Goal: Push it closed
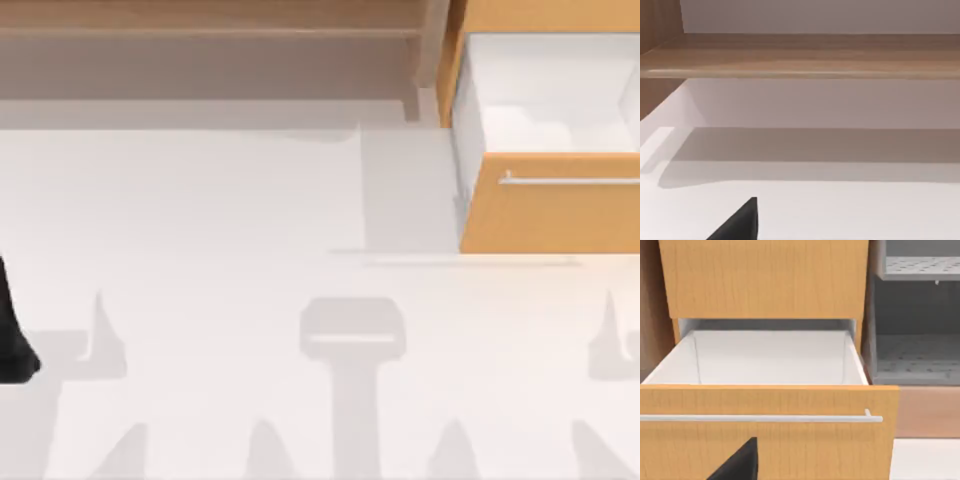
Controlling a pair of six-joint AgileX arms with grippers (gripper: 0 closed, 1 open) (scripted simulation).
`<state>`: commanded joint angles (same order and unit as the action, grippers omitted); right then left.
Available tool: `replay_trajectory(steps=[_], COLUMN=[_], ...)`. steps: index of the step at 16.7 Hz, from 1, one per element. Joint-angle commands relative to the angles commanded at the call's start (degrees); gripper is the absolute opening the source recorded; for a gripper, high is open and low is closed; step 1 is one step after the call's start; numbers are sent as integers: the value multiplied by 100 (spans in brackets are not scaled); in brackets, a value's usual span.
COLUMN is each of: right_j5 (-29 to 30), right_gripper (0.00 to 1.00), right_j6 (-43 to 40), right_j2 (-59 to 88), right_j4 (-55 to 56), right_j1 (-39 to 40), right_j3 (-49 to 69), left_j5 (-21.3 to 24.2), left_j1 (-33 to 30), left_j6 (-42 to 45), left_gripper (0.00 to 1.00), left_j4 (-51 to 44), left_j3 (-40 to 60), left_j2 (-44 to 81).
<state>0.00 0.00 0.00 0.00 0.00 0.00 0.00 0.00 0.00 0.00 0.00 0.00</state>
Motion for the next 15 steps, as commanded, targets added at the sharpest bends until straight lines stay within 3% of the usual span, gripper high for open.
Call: replay_trajectory(steps=[7,15], right_j5=[-511,-1986], right_gripper=[100,100], right_j6=[5,57], right_j2=[953,4759], right_j4=[455,1661], right_j1=[-502,-2040], right_j3=[827,3191], left_j5=[0,0], left_j1=[0,0], left_j6=[0,0], left_gripper=[100,100], left_j4=[0,0], left_j3=[0,0], left_j2=[0,0])
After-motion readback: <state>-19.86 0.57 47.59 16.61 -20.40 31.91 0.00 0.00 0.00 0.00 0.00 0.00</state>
